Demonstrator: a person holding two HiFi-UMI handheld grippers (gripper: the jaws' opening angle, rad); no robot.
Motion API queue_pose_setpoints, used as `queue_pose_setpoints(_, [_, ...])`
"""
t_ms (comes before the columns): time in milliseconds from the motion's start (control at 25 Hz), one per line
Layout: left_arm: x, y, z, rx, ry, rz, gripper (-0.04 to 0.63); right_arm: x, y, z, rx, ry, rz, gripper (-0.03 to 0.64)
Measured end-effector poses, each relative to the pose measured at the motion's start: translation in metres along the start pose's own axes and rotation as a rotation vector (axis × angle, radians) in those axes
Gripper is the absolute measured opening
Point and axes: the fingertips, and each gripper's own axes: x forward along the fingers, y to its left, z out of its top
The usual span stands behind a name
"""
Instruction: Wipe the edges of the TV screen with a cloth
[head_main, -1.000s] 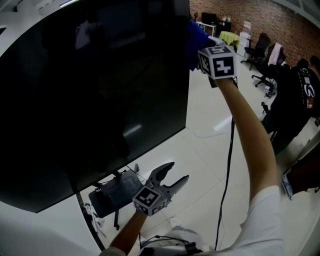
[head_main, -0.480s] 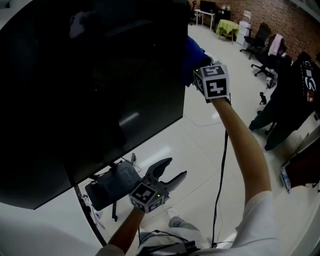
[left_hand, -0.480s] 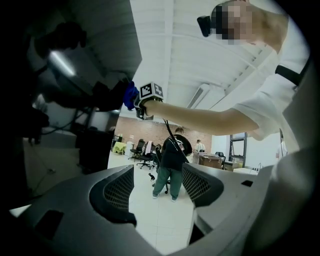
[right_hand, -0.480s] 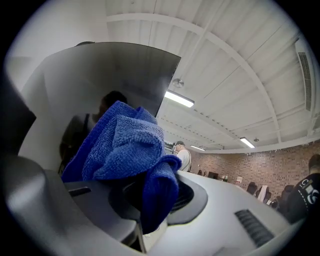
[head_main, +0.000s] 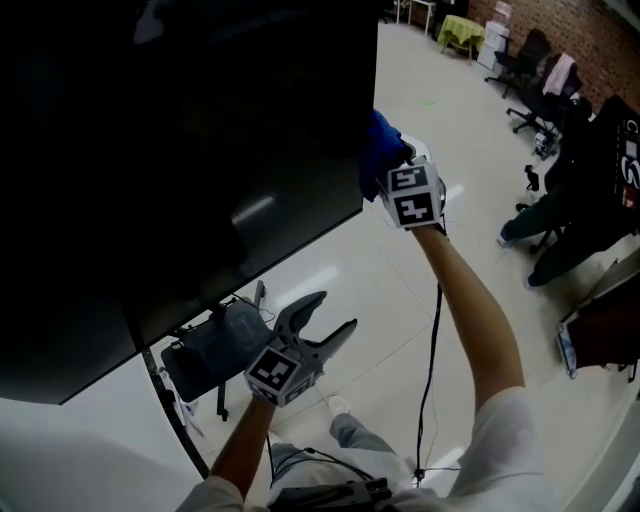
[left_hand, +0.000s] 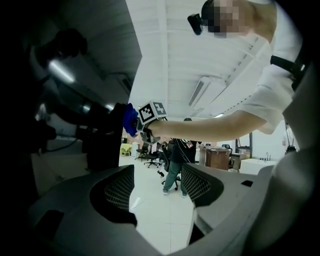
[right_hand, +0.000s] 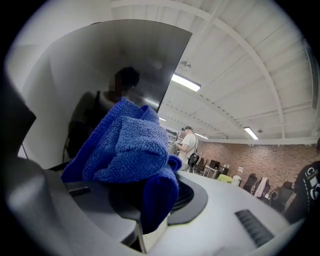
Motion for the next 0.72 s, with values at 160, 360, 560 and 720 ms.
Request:
queue_pose_setpoints(160, [0.004,0.006,-0.005,0.005,-0.005,0.007,0.287,0.012,0.019,-0.055,0.042,0.073,0.024,0.074])
queue_pose_setpoints(360, [0.004,0.004,-0.015,-0.012,-0.015,0.004,0.288,0.025,0.046,-0.126,0.093,0.189,0.037,0.074])
queue_pose_setpoints(560, [-0.004,0.012,-0.043,0.009,-0.02,0.03,0.288,0.026,0.067,-0.186,0.182,0.295,0.046,0.075])
queue_pose_setpoints(720, [-0.015,0.015,-0.05,-0.061,0.002,0.059,0.288,0.027,0.083,-0.223,0.23,0.355,0.033,0.075])
